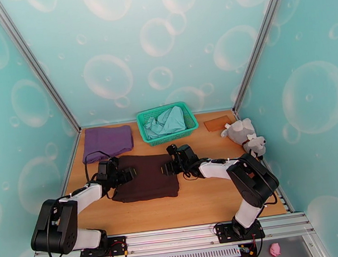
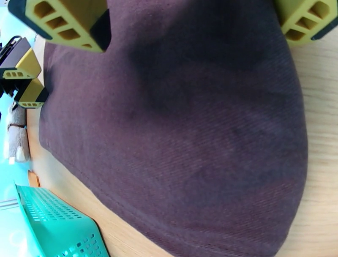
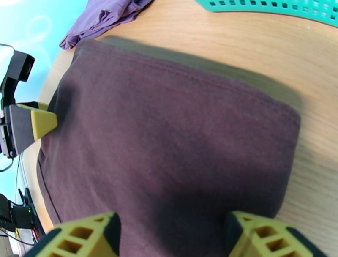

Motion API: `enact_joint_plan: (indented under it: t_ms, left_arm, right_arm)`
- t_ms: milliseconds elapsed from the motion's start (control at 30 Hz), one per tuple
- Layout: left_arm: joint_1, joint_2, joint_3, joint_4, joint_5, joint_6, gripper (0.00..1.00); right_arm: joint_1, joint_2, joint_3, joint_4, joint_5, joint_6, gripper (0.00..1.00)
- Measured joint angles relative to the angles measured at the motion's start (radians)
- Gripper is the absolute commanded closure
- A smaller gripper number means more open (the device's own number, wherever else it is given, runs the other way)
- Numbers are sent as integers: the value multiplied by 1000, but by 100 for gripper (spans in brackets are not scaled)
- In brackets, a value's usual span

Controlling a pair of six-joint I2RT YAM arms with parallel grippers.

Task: Fold and stack the trousers

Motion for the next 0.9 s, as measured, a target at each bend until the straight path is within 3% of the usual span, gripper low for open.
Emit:
enact_joint_plan:
  t_ms: [67,167,267,333,400,567,700,767,900]
  left_arm:
    - [-13,10,0,6,-14,2,21]
    - [-53,42,22,2,-62,10,47]
    - [-98,93,62,-7,-104,14,61]
    - [-114,126,91,-16,-119,8,85]
    - [-130,155,123,-17,-114,16,100]
    - [-158,162,175,-85,-106,17,100]
    - [-186,85,257,-266,-137,14,100]
    - [-202,31,344,-389,-176,14,100]
    - [-218,-45,528,-586,-270,14,100]
  right_arm:
    - [0,1,0,1,0,0,30]
    - [0,3,0,3,1,0,31]
    - [0,4,0,4,1,0,31]
    - [-2,4,0,5,1,0,32]
    - [-7,4,-5,11,0,0,33]
    - [-27,-8,-39,56,-21,0,27]
    - [-40,-66,-95,79,-30,5,15]
    - [-45,-100,-122,87,-30,11,1]
    - [-55,-136,-157,108,-46,16,1]
